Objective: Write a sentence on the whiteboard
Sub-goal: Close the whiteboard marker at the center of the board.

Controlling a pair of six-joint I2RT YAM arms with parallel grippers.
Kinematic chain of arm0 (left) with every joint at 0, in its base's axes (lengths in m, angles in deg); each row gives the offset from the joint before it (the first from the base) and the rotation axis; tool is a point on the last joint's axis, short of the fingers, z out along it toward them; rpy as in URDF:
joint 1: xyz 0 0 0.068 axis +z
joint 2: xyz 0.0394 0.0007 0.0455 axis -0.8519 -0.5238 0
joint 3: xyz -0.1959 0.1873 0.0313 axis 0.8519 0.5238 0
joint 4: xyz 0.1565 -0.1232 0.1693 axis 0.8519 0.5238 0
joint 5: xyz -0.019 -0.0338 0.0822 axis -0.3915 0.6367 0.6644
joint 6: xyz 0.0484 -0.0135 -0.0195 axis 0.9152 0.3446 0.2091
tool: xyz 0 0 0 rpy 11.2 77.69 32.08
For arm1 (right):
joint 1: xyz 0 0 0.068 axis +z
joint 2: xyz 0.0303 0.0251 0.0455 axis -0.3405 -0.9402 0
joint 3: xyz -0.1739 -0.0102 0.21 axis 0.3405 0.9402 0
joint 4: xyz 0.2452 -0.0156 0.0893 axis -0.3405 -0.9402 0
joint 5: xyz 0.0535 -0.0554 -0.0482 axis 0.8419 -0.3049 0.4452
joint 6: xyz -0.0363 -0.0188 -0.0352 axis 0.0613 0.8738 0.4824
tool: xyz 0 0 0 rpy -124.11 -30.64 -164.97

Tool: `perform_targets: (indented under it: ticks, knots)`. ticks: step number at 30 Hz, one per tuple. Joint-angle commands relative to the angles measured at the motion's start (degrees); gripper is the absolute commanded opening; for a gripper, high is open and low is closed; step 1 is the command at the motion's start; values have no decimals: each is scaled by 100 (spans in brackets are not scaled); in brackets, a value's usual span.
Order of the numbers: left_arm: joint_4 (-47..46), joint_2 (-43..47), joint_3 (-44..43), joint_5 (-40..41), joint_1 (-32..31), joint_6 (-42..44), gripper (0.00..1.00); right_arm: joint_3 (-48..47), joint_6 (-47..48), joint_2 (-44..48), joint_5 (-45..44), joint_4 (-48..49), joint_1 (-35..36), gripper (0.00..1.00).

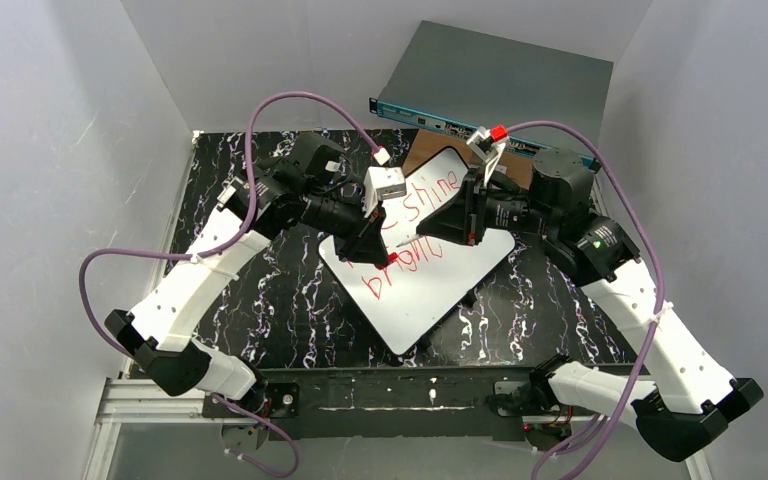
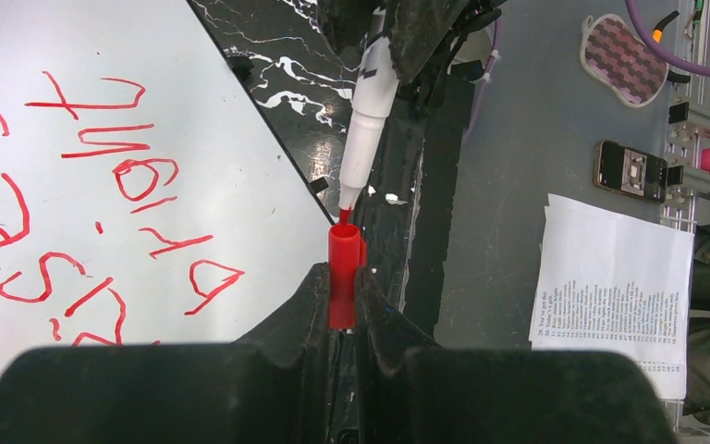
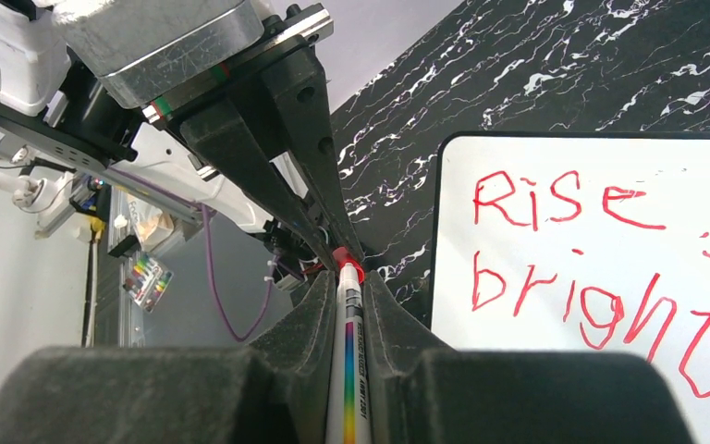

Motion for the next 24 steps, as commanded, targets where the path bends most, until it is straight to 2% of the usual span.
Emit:
perform_targets:
  ticks: [1,24]
  knots:
    - [104,178,-20,-14,11,34,0,-114,-74,26,6,200,22,1]
    - [-14,236,-40,43,11,19,0,183,-93,-31,72,127,22,1]
